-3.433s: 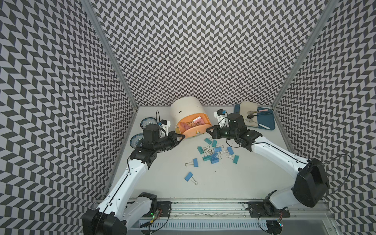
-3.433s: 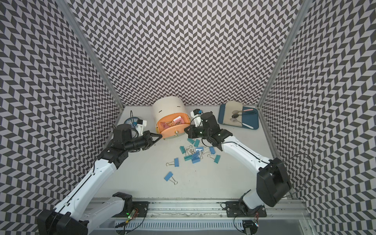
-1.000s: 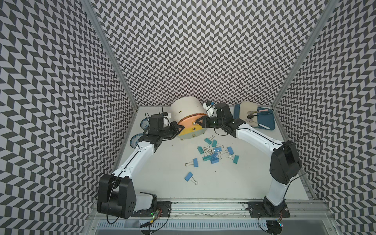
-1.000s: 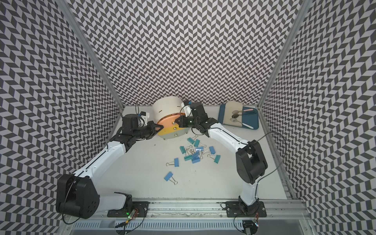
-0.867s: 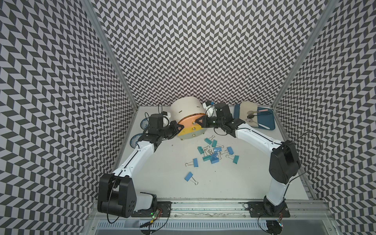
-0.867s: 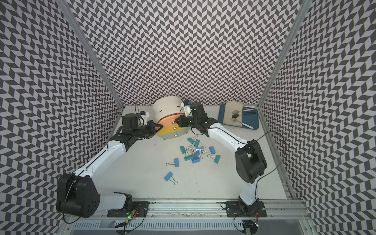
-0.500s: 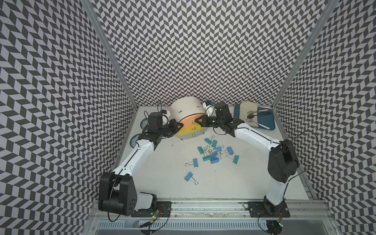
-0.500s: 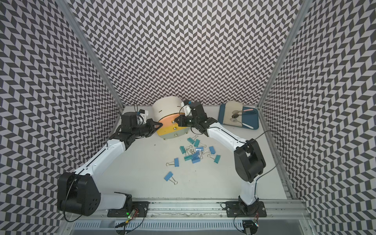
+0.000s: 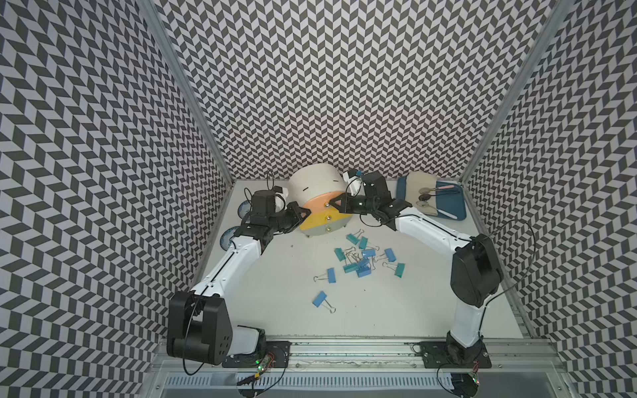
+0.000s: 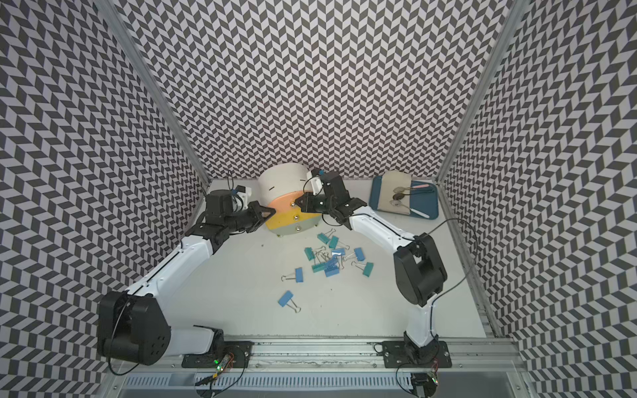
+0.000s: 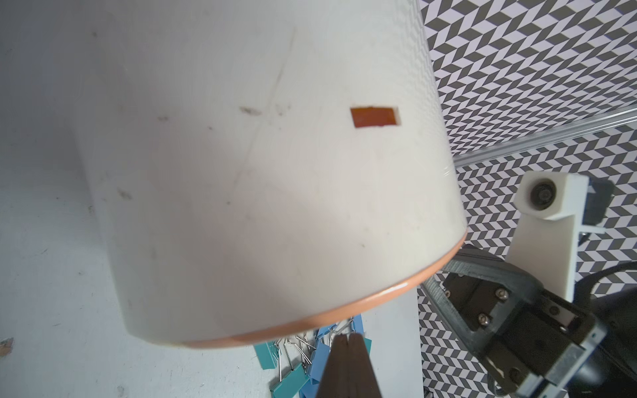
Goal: Put the binder clips in the drawer according to color
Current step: Close the drawer in the storage box, then open the drawer in the storage box.
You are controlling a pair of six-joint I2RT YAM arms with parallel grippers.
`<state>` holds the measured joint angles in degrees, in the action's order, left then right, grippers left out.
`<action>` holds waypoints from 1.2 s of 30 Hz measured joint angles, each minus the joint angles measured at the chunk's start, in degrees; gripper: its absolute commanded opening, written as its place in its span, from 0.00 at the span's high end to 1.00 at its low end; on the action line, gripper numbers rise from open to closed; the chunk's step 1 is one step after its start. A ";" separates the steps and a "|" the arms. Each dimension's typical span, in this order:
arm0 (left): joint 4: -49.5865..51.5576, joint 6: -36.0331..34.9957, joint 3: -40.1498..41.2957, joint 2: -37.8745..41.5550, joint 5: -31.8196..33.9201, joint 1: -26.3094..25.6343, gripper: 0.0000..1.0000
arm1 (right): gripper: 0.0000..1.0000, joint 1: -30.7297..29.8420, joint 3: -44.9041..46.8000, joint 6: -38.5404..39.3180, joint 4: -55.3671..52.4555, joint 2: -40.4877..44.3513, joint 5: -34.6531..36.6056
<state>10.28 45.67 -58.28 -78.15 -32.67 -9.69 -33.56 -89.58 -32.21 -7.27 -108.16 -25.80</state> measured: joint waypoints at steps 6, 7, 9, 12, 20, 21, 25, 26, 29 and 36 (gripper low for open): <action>0.15 -0.17 0.00 0.17 0.02 0.00 1.00 | 1.00 0.00 1.57 0.02 1.07 0.63 0.00; 0.42 -0.22 0.00 0.42 0.04 0.00 1.00 | 1.00 0.00 2.56 -0.02 1.40 1.16 0.02; 1.01 -0.44 0.00 1.31 0.04 0.00 1.00 | 1.00 0.00 5.40 -0.17 1.84 2.91 0.00; 1.97 -1.05 0.00 3.41 0.07 0.00 1.00 | 0.96 0.00 10.19 -0.68 2.95 6.03 -0.02; 4.13 -1.90 2.03 10.75 0.42 0.00 0.82 | 0.70 0.00 20.98 -5.07 8.76 11.45 -1.53; 4.50 -2.03 2.80 11.56 0.48 0.00 0.79 | 0.67 0.00 21.75 -5.95 9.53 11.45 -1.88; 5.88 -2.29 5.81 14.10 0.72 0.46 0.73 | 0.57 -0.02 23.71 -8.39 11.72 11.45 -2.91; 6.23 -2.32 6.60 14.73 0.74 0.66 0.72 | 0.55 -0.02 23.87 -9.31 12.31 11.45 -3.15; 7.61 -2.34 8.63 16.63 0.72 1.60 0.68 | 0.49 -0.07 23.98 -10.78 14.14 11.45 -3.63; 9.62 -2.73 11.37 20.00 0.72 3.87 0.64 | 0.43 -0.20 23.69 -13.29 17.64 9.64 -4.42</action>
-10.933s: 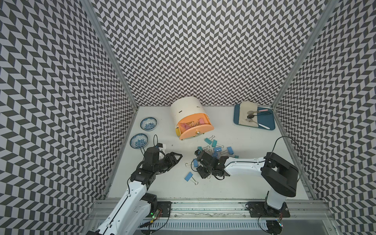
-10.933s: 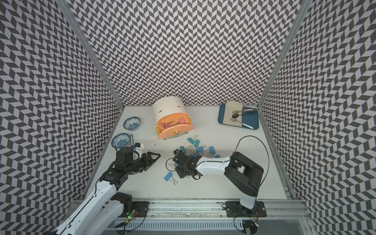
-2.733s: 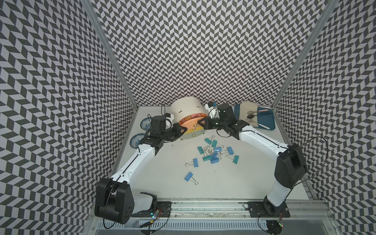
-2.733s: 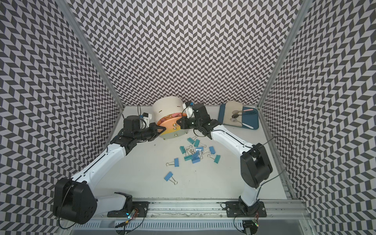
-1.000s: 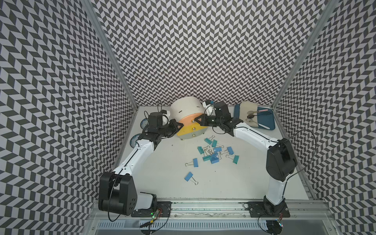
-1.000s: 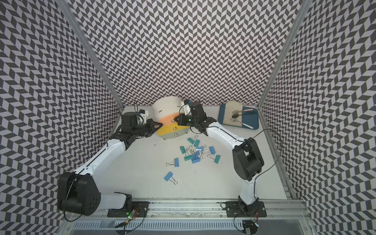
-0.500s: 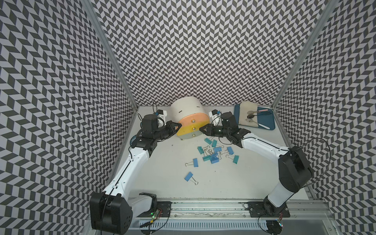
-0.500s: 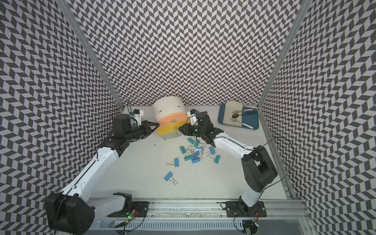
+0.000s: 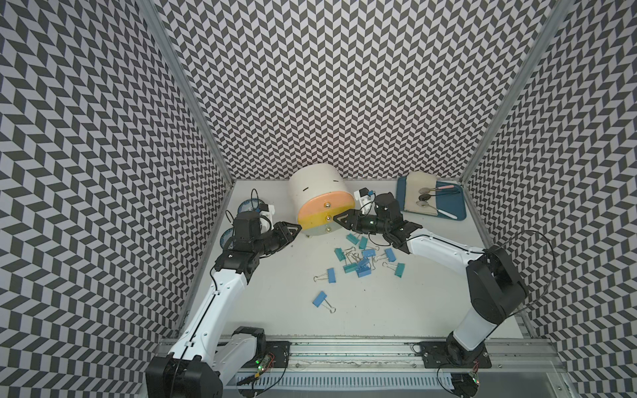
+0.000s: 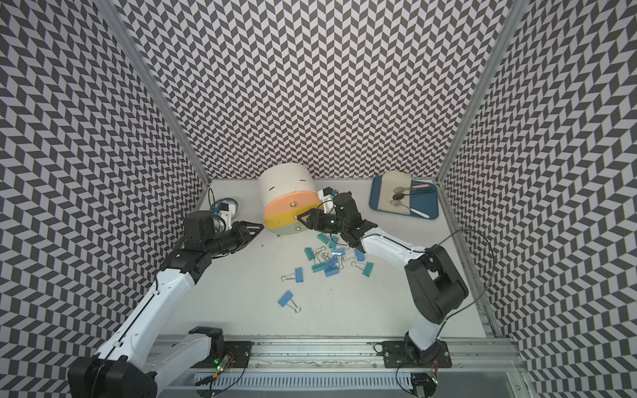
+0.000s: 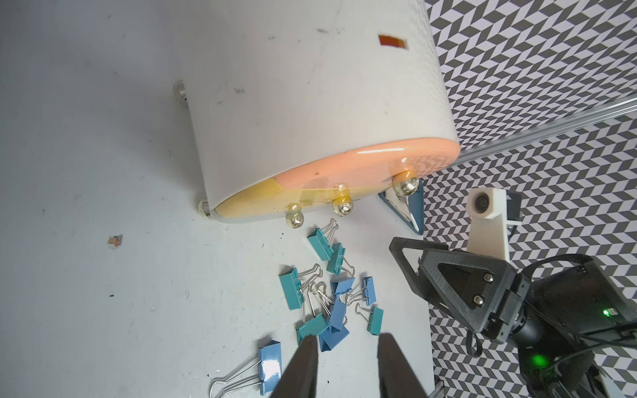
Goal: Put the binder clips in the drawer according to color
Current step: Open the drawer in the storage box.
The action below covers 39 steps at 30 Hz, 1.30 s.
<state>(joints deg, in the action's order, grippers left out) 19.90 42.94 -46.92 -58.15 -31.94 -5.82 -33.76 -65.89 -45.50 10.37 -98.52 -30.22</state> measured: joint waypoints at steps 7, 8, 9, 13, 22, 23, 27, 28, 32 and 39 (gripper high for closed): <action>1.18 0.00 1.62 0.57 -0.02 0.79 0.61 | 0.39 -0.20 -0.20 -2.34 2.01 -3.76 -0.24; 1.25 0.00 1.75 0.57 -0.04 0.87 0.61 | 0.39 -0.20 -0.37 -2.64 2.36 -4.26 -0.26; 1.27 0.00 1.84 0.57 -0.07 0.98 0.61 | 0.39 -0.20 -0.59 -2.99 2.78 -4.85 -0.28; 1.25 0.07 1.90 0.57 -0.13 1.11 0.61 | 0.39 -0.20 -1.60 -4.31 4.02 -6.86 -0.31; 1.20 0.17 1.90 0.37 -0.31 1.22 0.60 | 0.44 -0.20 -3.82 -6.51 6.62 -9.84 -0.09; 1.20 0.17 1.90 0.28 -0.35 1.27 0.60 | 0.44 -0.20 -4.09 -6.64 6.80 -10.12 -0.07; 1.20 0.20 1.90 -0.28 -0.48 1.27 0.61 | 0.47 -0.20 -4.59 -7.37 7.30 -11.06 -0.07; 1.18 0.20 1.90 -0.37 -0.50 1.29 0.61 | 0.47 -0.20 -4.59 -7.61 7.45 -11.23 -0.04; 1.16 0.22 1.90 -0.42 -0.68 1.36 0.61 | 0.47 -0.20 -4.00 -9.40 9.42 -11.41 0.31; 1.14 0.24 1.90 -0.52 -0.90 1.36 0.60 | 0.48 -0.20 5.07 -17.16 20.00 -11.32 2.86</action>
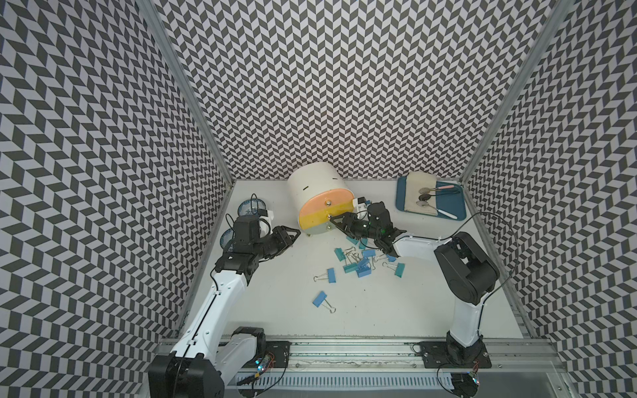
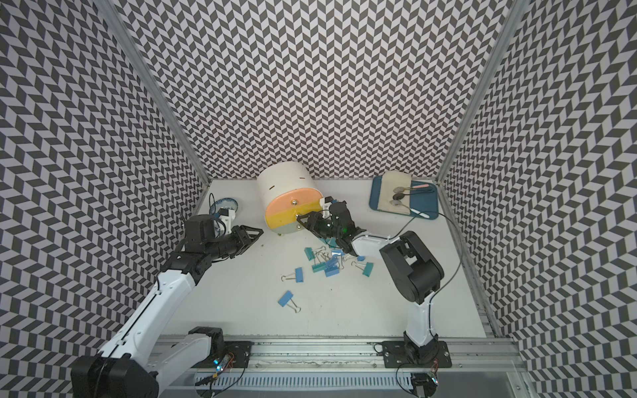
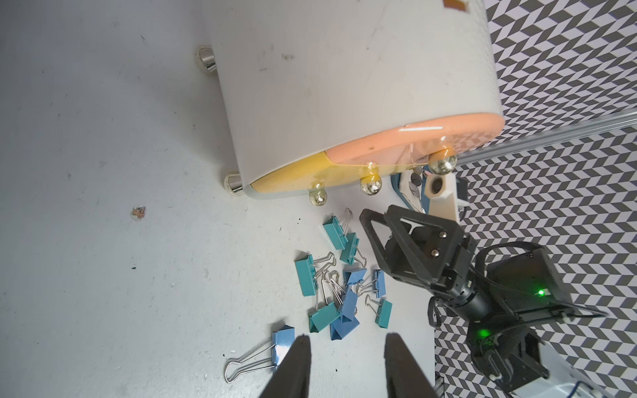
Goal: Put the binder clips in the drawer according to color
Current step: Open the drawer in the storage box.
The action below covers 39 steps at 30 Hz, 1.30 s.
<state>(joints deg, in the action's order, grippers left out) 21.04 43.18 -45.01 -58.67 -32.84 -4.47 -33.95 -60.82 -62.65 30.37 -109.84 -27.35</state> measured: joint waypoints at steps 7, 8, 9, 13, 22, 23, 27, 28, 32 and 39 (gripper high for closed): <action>-0.28 0.17 0.00 -0.22 -0.02 0.00 0.61 | 0.48 -0.46 3.91 -7.26 6.91 0.92 3.41; -0.35 0.17 0.00 -0.22 0.00 0.00 0.61 | 0.48 -0.59 3.93 -8.07 7.96 1.25 3.74; -0.39 0.17 0.00 -0.22 -0.02 0.00 0.61 | 0.48 -0.79 3.93 -9.14 9.35 1.60 4.20; -0.39 0.20 0.00 -0.22 -0.02 0.00 0.60 | 0.49 -1.20 3.93 -12.74 13.99 1.99 5.97; -0.42 0.22 0.00 -0.22 0.00 0.00 0.61 | 0.50 -1.36 3.93 -18.34 17.94 1.77 8.76; -0.42 0.24 0.00 -0.22 0.00 0.00 0.60 | 0.50 -1.40 3.93 -18.64 18.08 1.75 8.94; -0.44 0.24 0.00 -0.24 -0.02 0.00 0.60 | 0.51 -1.88 3.91 -20.02 19.30 1.03 9.62; -0.44 0.24 0.00 -0.26 -0.02 0.00 0.61 | 0.51 -1.95 3.91 -20.35 19.43 0.74 9.68; -0.46 0.24 0.00 -0.31 -0.02 0.00 0.61 | 0.51 -2.16 3.91 -21.44 19.50 -0.46 9.88; -0.48 0.24 0.02 -0.70 -0.02 0.00 0.61 | 0.52 -2.38 3.85 -22.53 20.39 -2.36 10.01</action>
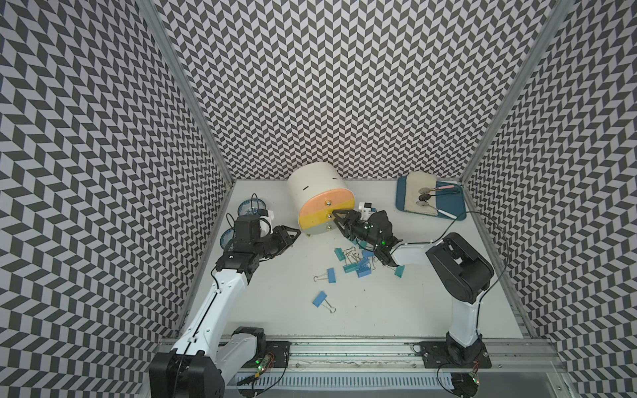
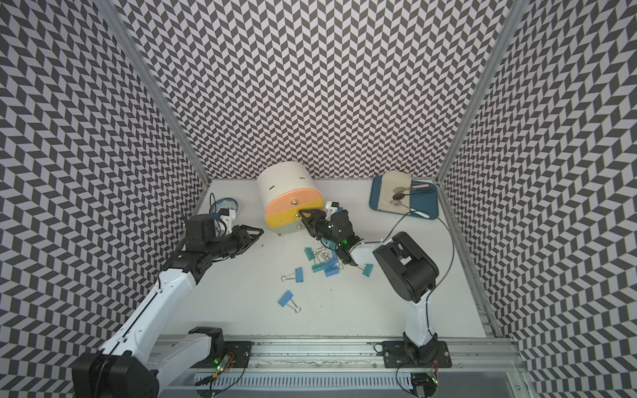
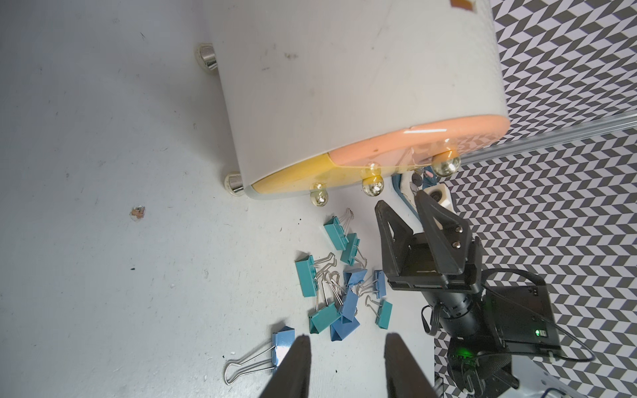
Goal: Put the binder clips in the drawer according to color
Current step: Open the drawer in the storage box.
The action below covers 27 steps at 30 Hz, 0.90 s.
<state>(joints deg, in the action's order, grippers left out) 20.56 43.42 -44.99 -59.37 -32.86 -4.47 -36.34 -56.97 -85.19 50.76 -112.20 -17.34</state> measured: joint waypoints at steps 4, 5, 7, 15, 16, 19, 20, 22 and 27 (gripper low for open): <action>-0.04 -0.02 0.00 -0.17 0.00 0.00 0.61 | 0.52 -0.07 -0.13 -0.42 0.33 -1.07 0.00; -0.04 -0.02 0.00 -0.20 0.00 0.00 0.61 | 0.52 -0.09 -0.28 -0.48 0.35 -1.31 0.00; -0.09 -0.02 0.00 -0.20 0.00 0.00 0.61 | 0.53 -0.20 -0.76 -0.66 0.37 -1.79 -0.02; -0.33 -0.04 0.26 -0.20 0.00 0.00 0.60 | 0.53 -0.72 -3.08 -1.42 0.76 -3.32 -0.02; -0.35 -0.04 0.31 -0.20 0.00 0.00 0.61 | 0.54 -0.74 -3.15 -1.44 0.76 -3.45 0.00; -0.35 -0.04 0.31 -0.20 0.00 0.00 0.61 | 0.54 -0.79 -3.65 -1.53 0.87 -4.17 0.00; -0.35 -0.04 0.31 -0.20 0.00 0.00 0.60 | 0.55 -0.81 -3.78 -1.62 0.90 -4.39 0.00; -0.35 -0.04 0.31 -0.20 0.00 0.00 0.61 | 0.55 -0.90 -3.93 -1.75 0.94 -4.66 0.00; -0.35 -0.07 0.33 -0.20 0.00 0.00 0.60 | 0.57 -1.11 -4.20 -2.32 1.05 -5.07 0.07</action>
<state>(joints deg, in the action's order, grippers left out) 20.21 43.35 -44.66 -59.57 -32.86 -4.47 -37.45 -61.17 -87.50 51.81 -117.27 -17.28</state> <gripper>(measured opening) 0.394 0.438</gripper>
